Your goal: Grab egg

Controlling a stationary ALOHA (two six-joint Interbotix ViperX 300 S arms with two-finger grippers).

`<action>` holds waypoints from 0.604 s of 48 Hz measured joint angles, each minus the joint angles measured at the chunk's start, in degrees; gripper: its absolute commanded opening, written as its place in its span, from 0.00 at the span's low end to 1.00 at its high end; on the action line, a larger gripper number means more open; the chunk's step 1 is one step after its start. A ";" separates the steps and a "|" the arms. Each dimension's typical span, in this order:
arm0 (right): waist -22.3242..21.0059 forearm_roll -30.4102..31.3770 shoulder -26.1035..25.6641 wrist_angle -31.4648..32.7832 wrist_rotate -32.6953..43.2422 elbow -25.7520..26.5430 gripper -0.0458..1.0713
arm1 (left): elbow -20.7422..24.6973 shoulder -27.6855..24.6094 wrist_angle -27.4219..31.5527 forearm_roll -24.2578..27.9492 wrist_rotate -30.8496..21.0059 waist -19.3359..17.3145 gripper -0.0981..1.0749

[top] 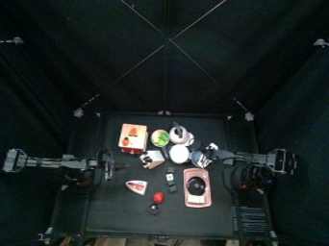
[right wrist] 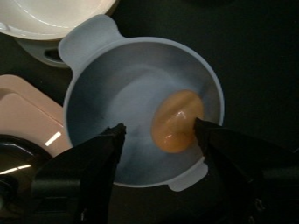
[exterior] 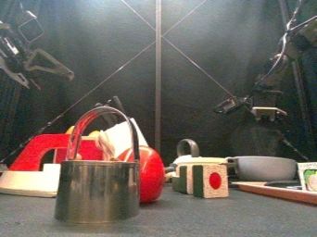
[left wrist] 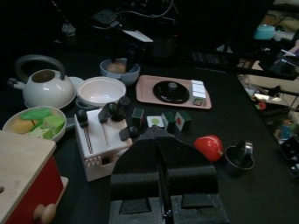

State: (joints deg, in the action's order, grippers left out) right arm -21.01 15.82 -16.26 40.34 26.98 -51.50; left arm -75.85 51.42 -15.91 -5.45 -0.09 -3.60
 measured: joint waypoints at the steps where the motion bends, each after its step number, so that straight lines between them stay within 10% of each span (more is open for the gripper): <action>1: 0.00 0.09 0.00 0.00 0.00 0.00 0.89 | 0.00 0.00 0.00 0.00 0.00 0.00 0.09; 29: -1.58 -0.35 1.93 -3.87 0.00 -2.29 0.89 | 0.00 0.00 0.00 0.00 0.00 0.00 0.09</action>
State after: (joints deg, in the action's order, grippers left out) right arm -22.59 15.47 -14.33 36.47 26.98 -53.79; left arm -75.85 51.42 -15.91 -5.45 -0.09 -3.60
